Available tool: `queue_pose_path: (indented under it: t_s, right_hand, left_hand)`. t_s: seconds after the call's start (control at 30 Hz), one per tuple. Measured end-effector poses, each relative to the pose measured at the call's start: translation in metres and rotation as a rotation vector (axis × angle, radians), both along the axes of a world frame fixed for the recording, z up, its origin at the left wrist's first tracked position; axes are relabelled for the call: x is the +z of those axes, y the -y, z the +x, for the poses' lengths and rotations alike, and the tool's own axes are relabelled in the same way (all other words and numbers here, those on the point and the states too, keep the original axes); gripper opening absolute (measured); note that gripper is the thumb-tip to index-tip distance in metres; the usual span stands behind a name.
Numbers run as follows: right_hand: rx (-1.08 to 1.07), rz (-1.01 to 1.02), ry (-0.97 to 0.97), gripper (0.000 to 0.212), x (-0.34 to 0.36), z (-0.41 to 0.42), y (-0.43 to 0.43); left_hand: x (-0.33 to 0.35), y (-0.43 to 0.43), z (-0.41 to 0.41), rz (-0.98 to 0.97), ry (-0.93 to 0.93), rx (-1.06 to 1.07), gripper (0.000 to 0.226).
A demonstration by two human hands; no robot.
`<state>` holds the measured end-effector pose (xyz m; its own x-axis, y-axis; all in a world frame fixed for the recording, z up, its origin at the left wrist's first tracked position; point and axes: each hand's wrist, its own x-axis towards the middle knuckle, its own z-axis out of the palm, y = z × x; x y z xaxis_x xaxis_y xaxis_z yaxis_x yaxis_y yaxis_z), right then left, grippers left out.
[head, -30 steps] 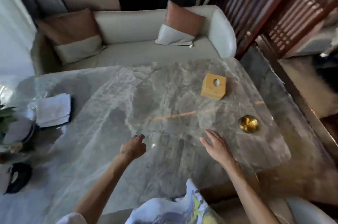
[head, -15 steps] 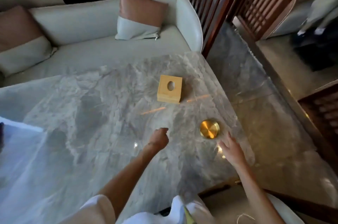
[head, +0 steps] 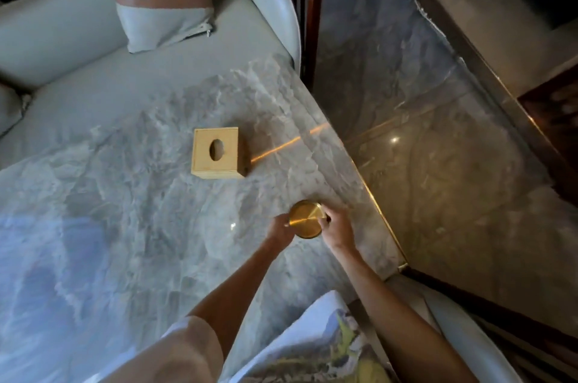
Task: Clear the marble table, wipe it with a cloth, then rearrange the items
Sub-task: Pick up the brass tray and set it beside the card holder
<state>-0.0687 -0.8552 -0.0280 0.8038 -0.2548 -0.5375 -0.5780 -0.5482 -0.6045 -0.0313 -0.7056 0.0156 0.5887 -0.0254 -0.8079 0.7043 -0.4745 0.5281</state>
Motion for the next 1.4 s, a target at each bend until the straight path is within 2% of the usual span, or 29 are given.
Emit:
queue_pose_path:
  t_s: [0.07, 0.1, 0.2, 0.27, 0.37, 0.57, 0.67, 0.73, 0.83, 1.0, 1.17, 1.3, 1.4]
  right_hand:
    - [-0.011, -0.011, 0.017, 0.04, -0.001, -0.007, 0.002]
    - [-0.023, -0.002, 0.023, 0.04, -0.002, -0.011, 0.003]
    - [-0.056, 0.035, 0.0, 0.039, -0.005, -0.029, -0.001]
    - [-0.055, 0.05, -0.034, 0.038, -0.008, -0.043, -0.008]
    - [-0.037, 0.051, -0.075, 0.041, -0.008, -0.062, -0.029]
    - [0.011, 0.185, -0.15, 0.032, -0.008, -0.106, -0.12]
    - [0.038, 0.284, -0.198, 0.036, -0.064, -0.134, -0.176]
    - [0.08, 0.327, -0.21, 0.043, -0.054, -0.147, -0.227]
    - [0.174, 0.381, -0.234, 0.041, 0.015, -0.165, -0.313]
    - [0.322, 0.46, -0.266, 0.042, 0.05, -0.197, -0.412]
    - [0.393, 0.515, -0.303, 0.048, 0.068, -0.213, -0.471]
    - [0.401, 0.568, -0.295, 0.034, 0.087, -0.218, -0.493]
    - [0.348, 0.66, -0.352, 0.032, 0.087, -0.224, -0.506]
  left_hand:
    - [0.004, 0.001, -0.005, 0.001, 0.016, -0.017, 0.041]
    - [0.004, 0.0, -0.009, -0.006, 0.009, -0.024, 0.042]
    - [0.011, -0.005, -0.022, -0.013, 0.032, -0.066, 0.02]
    - [0.015, -0.015, -0.039, -0.07, -0.01, -0.005, 0.007]
    - [0.02, -0.041, -0.063, -0.163, -0.083, 0.118, 0.016]
    - [0.025, -0.14, -0.135, -0.244, -0.13, 0.272, 0.007]
    - [0.027, -0.21, -0.178, -0.274, -0.127, 0.385, 0.019]
    - [0.025, -0.263, -0.209, -0.258, -0.117, 0.465, 0.029]
    - [0.022, -0.342, -0.255, -0.221, -0.077, 0.587, 0.018]
    - [0.035, -0.431, -0.312, -0.143, 0.026, 0.77, 0.015]
    - [0.051, -0.477, -0.343, -0.071, 0.143, 0.917, 0.017]
    - [0.057, -0.491, -0.363, -0.01, 0.196, 0.981, 0.014]
    - [0.054, -0.501, -0.376, 0.039, 0.199, 1.046, 0.022]
